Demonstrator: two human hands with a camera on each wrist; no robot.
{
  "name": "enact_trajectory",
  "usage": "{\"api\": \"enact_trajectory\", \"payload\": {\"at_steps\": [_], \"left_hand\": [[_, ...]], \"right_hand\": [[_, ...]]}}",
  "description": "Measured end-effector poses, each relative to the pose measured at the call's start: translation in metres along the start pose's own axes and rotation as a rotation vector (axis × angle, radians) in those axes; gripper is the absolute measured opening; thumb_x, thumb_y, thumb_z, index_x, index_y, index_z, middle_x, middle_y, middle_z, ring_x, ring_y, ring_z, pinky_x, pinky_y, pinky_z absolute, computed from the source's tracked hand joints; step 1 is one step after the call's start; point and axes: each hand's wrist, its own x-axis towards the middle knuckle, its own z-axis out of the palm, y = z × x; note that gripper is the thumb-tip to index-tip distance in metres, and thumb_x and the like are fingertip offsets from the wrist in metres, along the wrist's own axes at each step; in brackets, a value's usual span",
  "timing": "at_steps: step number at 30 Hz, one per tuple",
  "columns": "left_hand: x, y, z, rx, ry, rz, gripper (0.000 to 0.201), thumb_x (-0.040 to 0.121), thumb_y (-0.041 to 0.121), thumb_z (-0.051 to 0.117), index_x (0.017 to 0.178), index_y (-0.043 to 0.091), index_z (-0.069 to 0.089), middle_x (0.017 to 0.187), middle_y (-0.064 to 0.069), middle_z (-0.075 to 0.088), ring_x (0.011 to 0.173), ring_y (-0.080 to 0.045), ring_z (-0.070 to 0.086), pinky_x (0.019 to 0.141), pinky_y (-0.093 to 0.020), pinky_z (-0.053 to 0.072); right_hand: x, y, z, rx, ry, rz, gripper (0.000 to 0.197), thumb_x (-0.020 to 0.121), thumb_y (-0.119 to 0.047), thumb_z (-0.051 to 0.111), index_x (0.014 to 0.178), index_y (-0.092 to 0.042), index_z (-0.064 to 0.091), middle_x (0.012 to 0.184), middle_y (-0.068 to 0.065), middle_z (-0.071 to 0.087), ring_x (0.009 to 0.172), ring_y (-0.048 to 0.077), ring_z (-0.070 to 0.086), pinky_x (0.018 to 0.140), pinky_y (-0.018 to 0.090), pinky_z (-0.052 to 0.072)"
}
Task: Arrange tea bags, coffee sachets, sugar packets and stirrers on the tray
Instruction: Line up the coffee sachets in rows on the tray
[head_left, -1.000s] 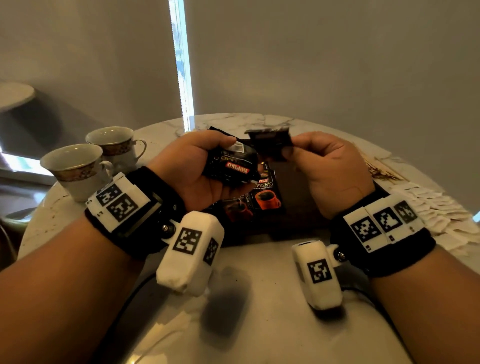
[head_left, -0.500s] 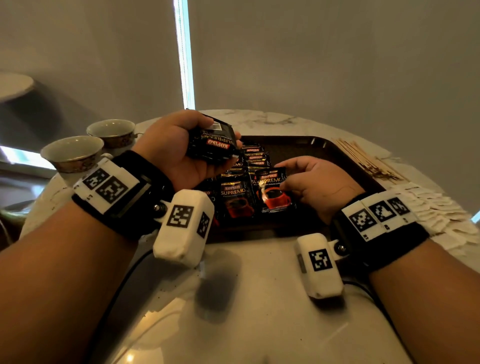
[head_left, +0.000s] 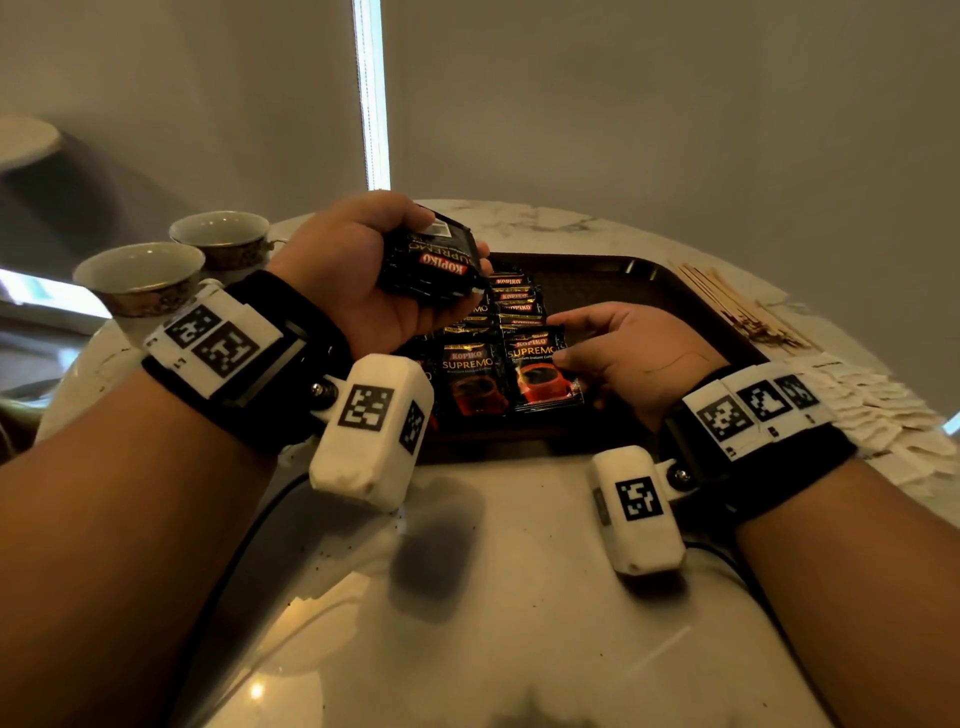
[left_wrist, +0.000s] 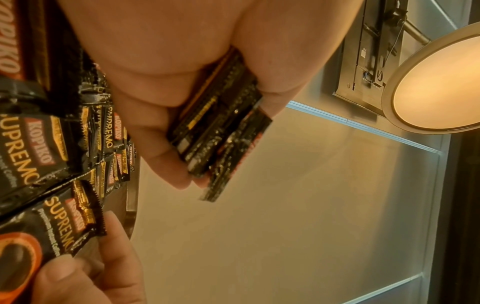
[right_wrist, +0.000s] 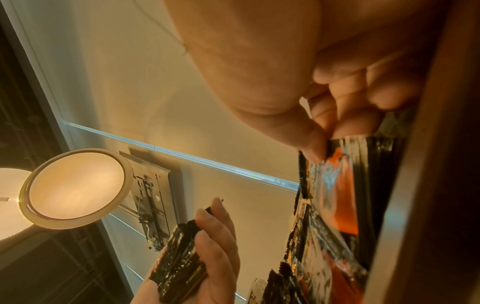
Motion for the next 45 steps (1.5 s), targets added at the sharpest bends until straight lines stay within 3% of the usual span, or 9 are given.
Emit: {"api": "enact_trajectory", "payload": {"at_steps": [4,8,11,19,26,29,33,38,45], "left_hand": [[0.0,0.0,0.0,0.001,0.0,0.0,0.052,0.098,0.018,0.041,0.146,-0.002,0.04,0.108,-0.019,0.07,0.086,-0.027,0.074,0.063,-0.037,0.059],[0.001,-0.001,0.001,0.002,-0.005,-0.007,0.052,0.098,0.018,0.041,0.147,-0.002,0.04,0.107,-0.019,0.07,0.087,-0.027,0.074,0.063,-0.037,0.06],[0.001,-0.001,0.0,-0.001,-0.002,-0.008,0.052,0.098,0.018,0.041,0.146,-0.002,0.04,0.107,-0.019,0.07,0.087,-0.027,0.074,0.064,-0.036,0.06],[0.001,-0.003,0.001,0.02,0.002,-0.003,0.053,0.098,0.017,0.041,0.147,-0.003,0.04,0.11,-0.02,0.07,0.088,-0.027,0.074,0.066,-0.037,0.06],[0.002,-0.004,0.002,0.054,-0.01,-0.008,0.051,0.097,0.016,0.042,0.145,-0.004,0.043,0.106,-0.02,0.071,0.089,-0.028,0.074,0.066,-0.037,0.061],[0.003,-0.006,0.001,0.098,-0.008,-0.026,0.049,0.097,0.016,0.043,0.143,-0.001,0.046,0.114,-0.02,0.07,0.093,-0.031,0.073,0.068,-0.041,0.061],[0.004,-0.008,0.002,0.132,0.01,-0.038,0.028,0.095,0.015,0.049,0.12,0.018,0.061,0.127,-0.019,0.067,0.098,-0.035,0.07,0.07,-0.045,0.06],[0.003,-0.014,0.004,0.093,-0.03,-0.021,0.028,0.096,0.012,0.053,0.122,0.015,0.063,0.113,-0.017,0.07,0.085,-0.03,0.074,0.063,-0.039,0.059],[0.003,-0.018,0.007,0.141,-0.076,-0.044,0.042,0.097,0.012,0.055,0.138,0.013,0.054,0.116,-0.017,0.067,0.087,-0.028,0.072,0.061,-0.037,0.058]], "right_hand": [[0.001,0.0,-0.001,-0.007,0.006,0.017,0.038,0.089,0.0,0.067,0.123,-0.018,0.064,0.104,0.014,0.074,0.075,0.024,0.063,0.047,0.025,0.05],[0.001,0.002,-0.002,-0.019,0.028,0.02,0.035,0.087,-0.002,0.069,0.118,-0.018,0.067,0.099,0.006,0.075,0.085,0.024,0.074,0.062,0.03,0.057],[0.002,0.002,-0.003,-0.029,0.032,0.026,0.033,0.087,-0.003,0.071,0.116,-0.018,0.067,0.098,0.005,0.075,0.073,0.015,0.071,0.059,0.025,0.055],[0.002,0.001,-0.001,-0.038,0.044,0.025,0.036,0.088,-0.005,0.071,0.12,-0.019,0.065,0.098,0.007,0.073,0.063,0.012,0.061,0.05,0.024,0.049],[0.002,0.003,-0.006,-0.041,0.091,-0.022,0.032,0.087,-0.012,0.073,0.115,-0.024,0.068,0.097,0.0,0.075,0.086,0.018,0.072,0.065,0.029,0.055],[0.001,0.003,-0.006,-0.023,0.126,-0.102,0.032,0.087,-0.012,0.072,0.115,-0.028,0.067,0.095,-0.002,0.072,0.086,0.017,0.071,0.079,0.038,0.06],[-0.009,-0.005,0.0,0.285,0.021,-0.338,0.04,0.087,0.005,0.065,0.118,-0.021,0.067,0.075,0.001,0.058,0.057,0.003,0.058,0.053,0.017,0.048],[-0.016,-0.009,0.008,0.349,-0.137,-0.492,0.052,0.088,0.013,0.058,0.121,-0.027,0.064,0.085,-0.001,0.059,0.069,0.004,0.058,0.061,0.016,0.05],[-0.025,-0.015,0.015,0.383,-0.164,-0.482,0.042,0.093,0.012,0.05,0.116,-0.019,0.065,0.081,-0.01,0.075,0.079,0.005,0.072,0.068,0.02,0.056]]}}
